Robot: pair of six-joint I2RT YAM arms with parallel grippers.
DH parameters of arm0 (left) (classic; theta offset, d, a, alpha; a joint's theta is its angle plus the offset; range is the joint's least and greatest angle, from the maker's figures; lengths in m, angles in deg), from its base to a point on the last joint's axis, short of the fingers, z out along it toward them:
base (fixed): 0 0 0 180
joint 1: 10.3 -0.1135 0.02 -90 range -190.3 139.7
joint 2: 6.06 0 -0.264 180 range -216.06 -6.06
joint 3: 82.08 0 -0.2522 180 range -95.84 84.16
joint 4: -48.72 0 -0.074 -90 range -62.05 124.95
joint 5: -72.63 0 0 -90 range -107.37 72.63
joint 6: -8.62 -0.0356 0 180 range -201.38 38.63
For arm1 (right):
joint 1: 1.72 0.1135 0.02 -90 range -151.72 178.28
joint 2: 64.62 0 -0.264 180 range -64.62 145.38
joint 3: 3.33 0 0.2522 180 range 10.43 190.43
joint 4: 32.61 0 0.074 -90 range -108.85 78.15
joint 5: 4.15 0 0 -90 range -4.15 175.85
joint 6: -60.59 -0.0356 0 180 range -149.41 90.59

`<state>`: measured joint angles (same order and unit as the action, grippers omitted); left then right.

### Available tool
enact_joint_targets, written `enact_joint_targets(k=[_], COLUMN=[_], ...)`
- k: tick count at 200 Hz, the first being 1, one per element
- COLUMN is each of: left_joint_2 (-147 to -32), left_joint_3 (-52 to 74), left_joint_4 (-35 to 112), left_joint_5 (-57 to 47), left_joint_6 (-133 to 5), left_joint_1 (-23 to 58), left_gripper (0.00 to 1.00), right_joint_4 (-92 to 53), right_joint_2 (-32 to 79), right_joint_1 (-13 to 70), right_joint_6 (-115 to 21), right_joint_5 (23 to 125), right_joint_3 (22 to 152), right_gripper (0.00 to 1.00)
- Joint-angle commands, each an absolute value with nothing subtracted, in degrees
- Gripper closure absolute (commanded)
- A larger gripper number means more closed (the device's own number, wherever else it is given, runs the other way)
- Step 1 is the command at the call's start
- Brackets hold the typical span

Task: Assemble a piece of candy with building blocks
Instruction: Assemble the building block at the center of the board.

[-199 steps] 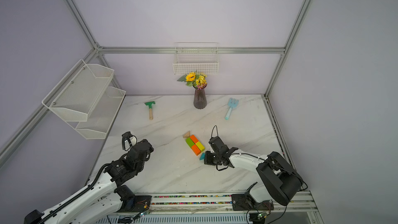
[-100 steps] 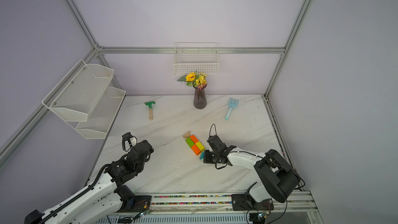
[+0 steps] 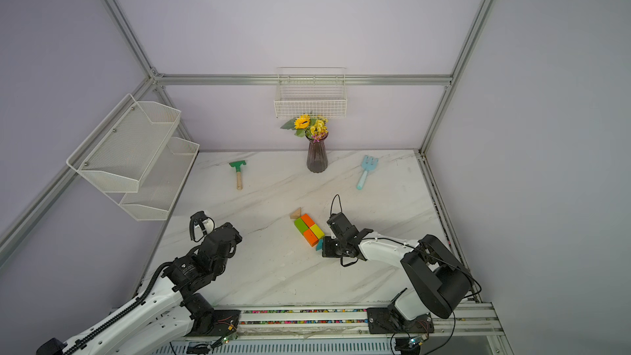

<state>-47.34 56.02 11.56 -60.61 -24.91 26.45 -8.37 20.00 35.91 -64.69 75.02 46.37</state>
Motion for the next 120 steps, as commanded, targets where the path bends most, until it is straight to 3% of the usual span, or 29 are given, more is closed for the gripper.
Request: enact_joint_targets(k=[1,120], left_joint_2=[-47.4,-46.4], left_joint_3=[56.6,56.8], left_joint_4=[11.9,10.7], left_joint_5=[-61.2,-60.9], left_joint_6=[-24.1,-23.4], left_joint_1=[26.0,26.0], left_gripper=[1.0,1.0], right_joint_4=[-2.8,-1.3], right_joint_2=[19.3,23.6], right_joint_1=[36.1,36.0], right_joint_6=[-64.0,-61.1], right_joint_5=[78.3,82.5], right_joint_3=[44.8,48.3], right_gripper=[1.0,1.0])
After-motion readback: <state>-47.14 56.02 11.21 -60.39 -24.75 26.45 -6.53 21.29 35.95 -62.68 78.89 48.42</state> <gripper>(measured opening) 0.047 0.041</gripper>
